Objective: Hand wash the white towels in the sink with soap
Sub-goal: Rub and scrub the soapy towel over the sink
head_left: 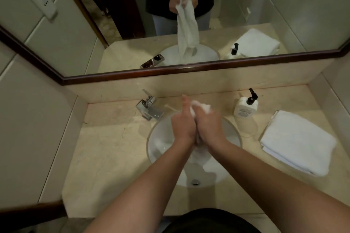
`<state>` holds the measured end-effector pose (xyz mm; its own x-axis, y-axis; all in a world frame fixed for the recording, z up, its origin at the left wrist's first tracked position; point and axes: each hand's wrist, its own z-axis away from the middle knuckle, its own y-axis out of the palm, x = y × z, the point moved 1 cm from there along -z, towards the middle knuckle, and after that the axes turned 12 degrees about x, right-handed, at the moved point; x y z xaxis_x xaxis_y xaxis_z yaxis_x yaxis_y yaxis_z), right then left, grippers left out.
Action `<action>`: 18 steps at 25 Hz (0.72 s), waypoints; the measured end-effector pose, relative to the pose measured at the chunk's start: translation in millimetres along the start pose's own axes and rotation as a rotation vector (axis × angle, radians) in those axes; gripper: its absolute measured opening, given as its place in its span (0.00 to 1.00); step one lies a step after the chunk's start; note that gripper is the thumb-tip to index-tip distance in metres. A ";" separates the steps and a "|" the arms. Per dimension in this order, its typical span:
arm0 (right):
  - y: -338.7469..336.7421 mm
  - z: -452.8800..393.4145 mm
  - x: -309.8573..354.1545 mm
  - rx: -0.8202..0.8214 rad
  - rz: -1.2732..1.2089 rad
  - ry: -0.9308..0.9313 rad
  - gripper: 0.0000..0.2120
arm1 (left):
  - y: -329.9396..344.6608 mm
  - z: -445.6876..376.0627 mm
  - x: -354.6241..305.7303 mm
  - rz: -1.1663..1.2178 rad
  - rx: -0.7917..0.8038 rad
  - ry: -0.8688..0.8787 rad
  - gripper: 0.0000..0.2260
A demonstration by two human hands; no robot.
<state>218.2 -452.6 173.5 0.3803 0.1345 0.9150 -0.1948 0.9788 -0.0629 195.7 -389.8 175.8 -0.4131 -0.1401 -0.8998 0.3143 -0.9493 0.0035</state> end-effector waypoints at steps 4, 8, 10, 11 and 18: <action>-7.6 12.5 2.2 0.067 0.020 -0.008 0.18 | -0.7 4.9 -5.7 0.130 0.039 0.037 0.17; -12.2 26.6 6.4 0.154 0.008 -0.115 0.16 | -2.9 6.7 -8.5 0.192 0.003 -0.081 0.21; -15.8 23.6 10.8 0.148 -0.001 -0.138 0.19 | 1.0 10.8 -4.5 0.154 0.031 -0.070 0.24; -16.4 20.8 13.1 0.119 -0.010 -0.131 0.21 | 3.1 13.7 -2.8 0.127 0.043 -0.054 0.26; -7.4 21.6 11.5 -0.031 0.007 -0.068 0.28 | 4.5 12.4 -1.8 0.131 0.022 -0.037 0.27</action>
<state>204.5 -461.7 193.1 0.3169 0.1318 0.9393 -0.1687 0.9823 -0.0809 187.3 -397.4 182.8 -0.4010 -0.2731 -0.8744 0.3486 -0.9282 0.1300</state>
